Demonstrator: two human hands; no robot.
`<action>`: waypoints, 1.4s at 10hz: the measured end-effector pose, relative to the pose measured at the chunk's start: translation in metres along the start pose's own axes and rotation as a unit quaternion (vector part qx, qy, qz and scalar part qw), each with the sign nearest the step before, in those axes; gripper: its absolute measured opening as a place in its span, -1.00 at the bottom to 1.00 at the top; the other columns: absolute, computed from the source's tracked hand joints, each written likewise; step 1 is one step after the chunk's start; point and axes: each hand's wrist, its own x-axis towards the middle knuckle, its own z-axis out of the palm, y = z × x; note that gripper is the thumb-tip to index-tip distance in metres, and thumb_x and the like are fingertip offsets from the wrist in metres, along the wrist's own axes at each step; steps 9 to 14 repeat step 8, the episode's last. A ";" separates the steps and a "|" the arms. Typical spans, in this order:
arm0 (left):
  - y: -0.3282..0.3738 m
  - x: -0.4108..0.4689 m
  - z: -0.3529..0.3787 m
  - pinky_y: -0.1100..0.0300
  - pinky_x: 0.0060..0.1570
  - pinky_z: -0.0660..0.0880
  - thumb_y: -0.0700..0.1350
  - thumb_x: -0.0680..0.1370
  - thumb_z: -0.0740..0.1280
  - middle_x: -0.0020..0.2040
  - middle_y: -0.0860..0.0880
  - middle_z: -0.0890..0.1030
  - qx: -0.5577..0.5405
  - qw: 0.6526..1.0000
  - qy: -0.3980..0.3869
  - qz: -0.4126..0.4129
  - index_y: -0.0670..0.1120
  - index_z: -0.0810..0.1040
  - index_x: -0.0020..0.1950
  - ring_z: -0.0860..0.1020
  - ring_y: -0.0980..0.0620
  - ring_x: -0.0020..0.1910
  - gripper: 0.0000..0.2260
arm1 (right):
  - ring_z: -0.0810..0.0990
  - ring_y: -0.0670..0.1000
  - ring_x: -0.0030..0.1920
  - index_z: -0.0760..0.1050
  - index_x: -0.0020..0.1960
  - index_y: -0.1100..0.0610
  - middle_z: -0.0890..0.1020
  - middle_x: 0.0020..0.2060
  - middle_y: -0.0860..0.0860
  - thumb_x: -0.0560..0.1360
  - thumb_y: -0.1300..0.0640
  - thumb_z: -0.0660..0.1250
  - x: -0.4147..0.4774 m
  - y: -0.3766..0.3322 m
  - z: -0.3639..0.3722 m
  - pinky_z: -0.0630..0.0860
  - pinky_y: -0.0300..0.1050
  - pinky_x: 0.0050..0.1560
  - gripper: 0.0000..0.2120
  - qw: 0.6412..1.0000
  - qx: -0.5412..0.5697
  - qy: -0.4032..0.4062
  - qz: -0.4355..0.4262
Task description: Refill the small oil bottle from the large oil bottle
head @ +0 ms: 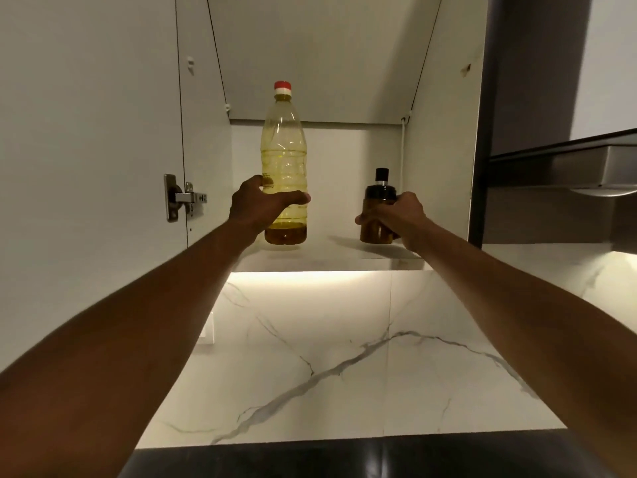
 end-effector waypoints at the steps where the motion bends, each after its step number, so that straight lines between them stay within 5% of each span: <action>1: -0.012 0.006 0.002 -0.07 0.17 0.65 0.27 0.15 0.70 0.22 0.04 0.64 -0.006 1.000 -0.008 -0.012 0.05 0.51 0.40 0.65 -0.02 0.16 -0.12 | 0.66 0.09 0.02 0.49 0.19 0.12 0.64 0.02 0.06 0.24 0.17 0.73 0.007 0.008 0.006 0.62 -0.02 -0.06 -0.38 1.000 -0.018 0.005 0.013; 3: -0.025 0.009 0.003 -0.06 0.22 0.62 0.36 0.12 0.66 0.28 0.05 0.61 -0.014 1.000 -0.014 -0.013 0.06 0.46 0.47 0.63 -0.02 0.21 -0.01 | 0.68 0.11 0.06 0.48 0.08 0.05 0.66 0.04 0.07 0.22 0.14 0.75 0.016 0.016 0.011 0.67 0.09 0.16 -0.43 0.999 -0.036 0.016 0.001; 4: -0.025 0.006 0.002 -0.01 0.27 0.58 0.37 0.22 0.64 0.31 0.04 0.58 -0.003 1.000 -0.026 -0.014 0.02 0.39 0.52 0.59 -0.02 0.27 -0.02 | 0.68 0.12 0.11 0.52 0.19 0.10 0.67 0.10 0.08 0.26 0.06 0.75 0.012 0.014 0.012 0.65 0.01 0.06 -0.38 0.999 -0.041 0.003 0.004; 5: -0.021 -0.005 0.000 -0.12 0.43 0.46 0.46 0.22 0.58 0.54 -0.07 0.42 -0.004 0.999 -0.044 -0.024 -0.01 0.10 0.68 0.46 -0.12 0.47 0.22 | 0.66 0.10 0.16 0.50 0.33 0.13 0.65 0.15 0.03 0.33 -0.12 0.70 0.004 0.008 0.011 0.58 -0.08 0.01 -0.29 0.998 -0.059 0.006 -0.026; 6: -0.013 -0.018 -0.003 -0.20 0.54 0.25 0.47 0.36 0.48 0.66 -0.17 0.16 0.069 0.998 0.005 0.015 -0.05 -0.07 0.71 0.17 -0.21 0.63 0.18 | 0.54 0.17 0.36 0.29 0.58 0.22 0.49 0.40 0.13 0.52 -0.17 0.52 -0.013 -0.003 0.008 0.49 0.01 0.19 -0.18 0.974 -0.182 0.064 -0.119; 7: 0.002 -0.040 -0.012 -0.20 0.60 0.06 0.41 0.51 0.37 0.66 -0.20 0.16 0.189 0.970 0.088 0.124 -0.10 0.02 0.70 0.08 -0.22 0.65 -0.01 | 0.38 0.25 0.54 0.18 0.64 0.25 0.32 0.60 0.20 0.64 -0.13 0.36 -0.044 -0.019 0.003 0.44 0.21 0.39 -0.25 0.909 -0.329 0.090 -0.238; 8: 0.022 -0.062 -0.013 -0.25 0.60 -0.08 0.35 0.60 0.29 0.66 -0.23 0.16 0.270 0.933 0.112 0.209 -0.11 0.08 0.69 0.05 -0.24 0.66 -0.15 | 0.11 0.21 0.69 0.00 0.72 0.23 0.09 0.71 0.18 0.72 -0.14 0.20 -0.072 -0.031 0.003 0.18 0.32 0.62 -0.25 0.849 -0.420 0.078 -0.311; 14: 0.022 -0.062 -0.013 -0.25 0.60 -0.08 0.35 0.60 0.29 0.66 -0.23 0.16 0.270 0.933 0.112 0.209 -0.11 0.08 0.69 0.05 -0.24 0.66 -0.15 | 0.11 0.21 0.69 0.00 0.72 0.23 0.09 0.71 0.18 0.72 -0.14 0.20 -0.072 -0.031 0.003 0.18 0.32 0.62 -0.25 0.849 -0.420 0.078 -0.311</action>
